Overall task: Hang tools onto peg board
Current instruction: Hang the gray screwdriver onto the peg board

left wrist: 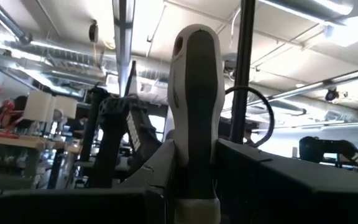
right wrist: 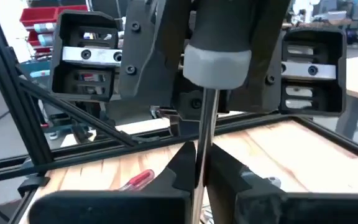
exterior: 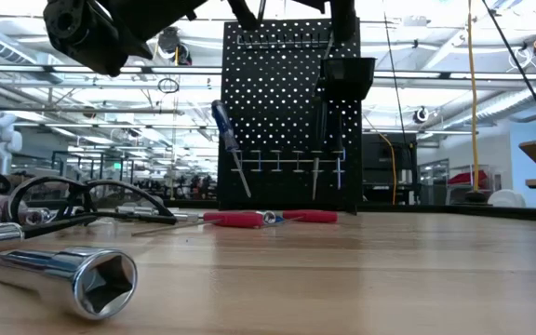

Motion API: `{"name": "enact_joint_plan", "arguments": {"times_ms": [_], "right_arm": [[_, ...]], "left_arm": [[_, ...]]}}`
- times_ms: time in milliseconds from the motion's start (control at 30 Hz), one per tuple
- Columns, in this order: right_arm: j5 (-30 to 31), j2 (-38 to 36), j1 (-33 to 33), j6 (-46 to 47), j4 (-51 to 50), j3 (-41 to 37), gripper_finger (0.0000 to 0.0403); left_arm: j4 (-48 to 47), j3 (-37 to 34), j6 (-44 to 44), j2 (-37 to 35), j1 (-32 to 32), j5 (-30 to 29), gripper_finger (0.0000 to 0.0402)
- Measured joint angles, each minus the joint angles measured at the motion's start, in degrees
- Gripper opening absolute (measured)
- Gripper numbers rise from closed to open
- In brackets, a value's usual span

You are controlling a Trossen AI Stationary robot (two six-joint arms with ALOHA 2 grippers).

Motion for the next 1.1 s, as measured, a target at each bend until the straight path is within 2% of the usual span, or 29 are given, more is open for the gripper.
{"name": "enact_joint_plan", "arguments": {"times_ms": [367,667,1100], "right_arm": [[0.0,-1.7,1.4,10.7,-15.3,0.0,0.0008],[-0.7,-4.0,2.9,17.7,-25.9,0.0,0.0007],[-8.5,-4.1,3.2,24.9,-33.6,0.0,0.0007]], "left_arm": [[-11.8,-0.1,-0.4,-1.1,0.8,1.1,0.0086],[-16.1,-0.1,-0.6,-1.1,0.8,1.1,0.0086],[-22.7,-0.1,-0.6,-1.1,0.7,2.3,0.0086]]}}
